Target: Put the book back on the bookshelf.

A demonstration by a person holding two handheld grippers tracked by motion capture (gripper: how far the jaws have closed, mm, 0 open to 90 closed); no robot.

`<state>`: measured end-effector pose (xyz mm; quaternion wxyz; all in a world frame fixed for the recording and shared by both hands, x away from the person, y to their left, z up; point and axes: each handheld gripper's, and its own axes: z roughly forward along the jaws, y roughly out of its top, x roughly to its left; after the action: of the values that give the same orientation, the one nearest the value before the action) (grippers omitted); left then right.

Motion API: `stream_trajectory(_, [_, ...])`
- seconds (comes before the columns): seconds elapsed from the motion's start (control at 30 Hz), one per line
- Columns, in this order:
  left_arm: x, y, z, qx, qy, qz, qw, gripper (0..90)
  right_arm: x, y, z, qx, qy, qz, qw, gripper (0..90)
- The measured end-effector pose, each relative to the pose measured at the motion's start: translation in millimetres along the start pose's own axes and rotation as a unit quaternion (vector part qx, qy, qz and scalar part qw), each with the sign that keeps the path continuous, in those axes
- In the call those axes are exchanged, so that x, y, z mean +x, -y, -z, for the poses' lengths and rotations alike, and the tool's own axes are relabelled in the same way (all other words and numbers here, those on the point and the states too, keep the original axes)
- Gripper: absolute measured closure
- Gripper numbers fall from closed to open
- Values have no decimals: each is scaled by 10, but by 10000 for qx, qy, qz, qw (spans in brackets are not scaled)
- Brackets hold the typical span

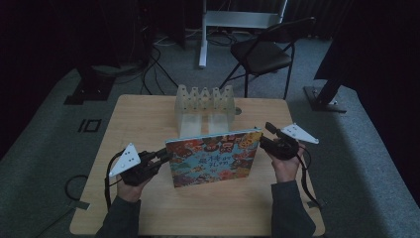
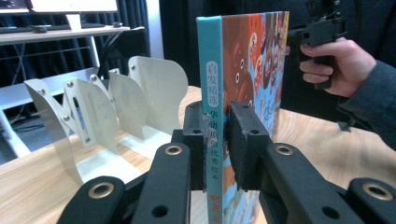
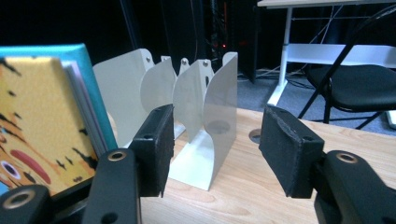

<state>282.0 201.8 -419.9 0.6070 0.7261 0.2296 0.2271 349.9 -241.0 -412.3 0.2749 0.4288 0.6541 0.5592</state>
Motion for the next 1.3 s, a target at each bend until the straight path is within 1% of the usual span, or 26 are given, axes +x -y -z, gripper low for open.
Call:
stream_trajectory(0.1, [0, 2, 7, -5, 40, -17, 10000, 783, 5, -11, -10, -30, -30, -26, 10000, 471])
stream_trajectory(0.13, [2, 1, 13, -5, 93, -29, 10000, 783, 10, -14, -13, -43, -40, -22, 10000, 482])
stream_trajectory(0.33, [-1, 13, 42, -40, 294, -61, 9995, 780, -1, 2, 24, -75, -167, -79, 9998, 471])
stream_trajectory(0.47, [21, 54, 52, -168, 494, 86, 9986, 763, -6, 17, 65, -78, -225, -92, 9997, 453])
stream_trajectory(0.5, [23, 61, 47, -165, 501, 95, 9986, 752, -8, 22, 68, -87, -251, -116, 9996, 454])
stream_trajectory(0.57, [31, 76, 25, -143, 605, 163, 9979, 692, -16, 28, 73, -93, -291, -136, 9994, 449])
stream_trajectory(0.6, [31, 82, 11, -142, 622, 175, 9978, 661, -17, 31, 75, -101, -305, -145, 9994, 449])
stream_trajectory(0.67, [34, 90, -20, -119, 717, 224, 9971, 627, -20, 38, 78, -113, -323, -147, 9993, 448])
stream_trajectory(0.73, [33, 93, -51, -113, 755, 255, 9968, 595, -23, 43, 81, -122, -343, -155, 9992, 446])
stream_trajectory(0.93, [62, 105, -147, -87, 812, 336, 9961, 560, -21, 47, 99, -120, -349, -121, 9992, 443])
stream_trajectory(0.97, [65, 106, -163, -84, 848, 345, 9958, 555, -20, 48, 101, -121, -347, -122, 9992, 443])
stream_trajectory(1.07, [55, 103, -206, -90, 837, 280, 9961, 556, -20, 48, 94, -104, -324, -96, 9994, 441])
stream_trajectory(1.13, [49, 102, -232, -97, 836, 278, 9961, 551, -20, 50, 89, -93, -294, -78, 9995, 430])
stream_trajectory(1.3, [33, 104, -292, -72, 938, 293, 9951, 539, -30, 71, 90, -66, -293, -53, 9995, 411])
